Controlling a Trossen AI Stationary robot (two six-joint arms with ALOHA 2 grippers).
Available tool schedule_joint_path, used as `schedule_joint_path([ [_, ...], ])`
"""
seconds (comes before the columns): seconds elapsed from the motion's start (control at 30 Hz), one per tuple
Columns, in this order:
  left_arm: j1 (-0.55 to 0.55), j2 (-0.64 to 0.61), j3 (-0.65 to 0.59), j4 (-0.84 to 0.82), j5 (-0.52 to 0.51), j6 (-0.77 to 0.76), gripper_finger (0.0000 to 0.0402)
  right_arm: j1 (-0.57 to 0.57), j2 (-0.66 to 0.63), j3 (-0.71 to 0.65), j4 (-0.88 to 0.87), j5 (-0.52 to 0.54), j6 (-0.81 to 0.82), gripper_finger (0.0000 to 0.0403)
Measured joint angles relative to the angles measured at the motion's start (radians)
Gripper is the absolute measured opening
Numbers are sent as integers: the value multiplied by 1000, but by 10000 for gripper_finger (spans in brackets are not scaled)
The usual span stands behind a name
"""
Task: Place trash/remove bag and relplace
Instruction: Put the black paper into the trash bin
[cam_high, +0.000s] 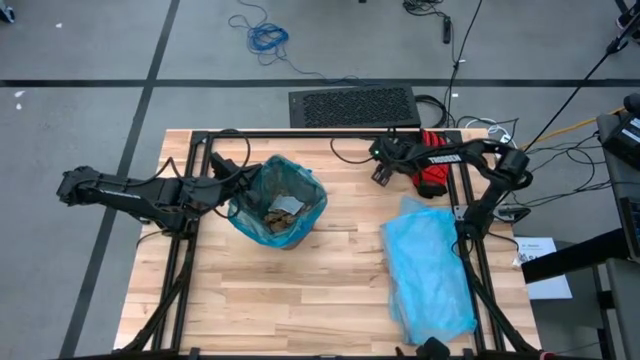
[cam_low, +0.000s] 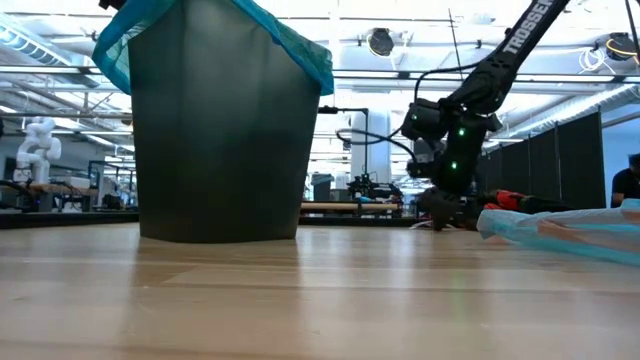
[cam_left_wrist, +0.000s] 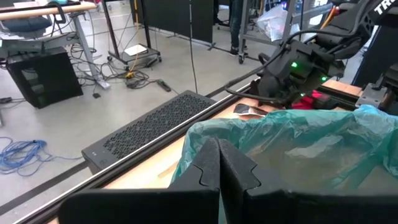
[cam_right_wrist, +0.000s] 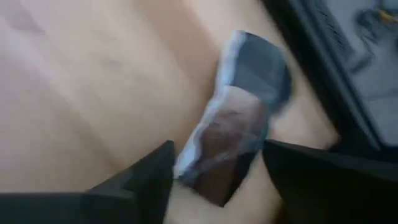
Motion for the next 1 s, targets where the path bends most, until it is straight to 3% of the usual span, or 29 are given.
schedule_joint_path([
  [0.07, 0, 0, 0, -1, 1, 0, 1, -7, 2, -1, -12, 42, 22, 165],
  [0.17, 0, 0, 0, -1, 2, 0, 1, -16, 3, 9, -15, 33, 25, 46],
  [0.23, 0, 0, 0, 0, 4, 0, 1, -17, 2, 18, -21, 30, 25, 17],
  [0.47, 0, 0, 7, 65, 5, 7, 1, 42, -122, 109, -147, -141, 85, 1],
  [0.77, 0, 0, 64, 124, 33, 37, 1, 239, -478, 295, -182, -388, 110, 0],
  [0.87, -2, 0, 76, 169, 56, 59, 1, 352, -537, 371, -139, -397, 115, 0],
  [1.0, -3, -5, 101, 250, 92, 88, 1, 510, -514, 461, -55, -394, 85, 0],
])
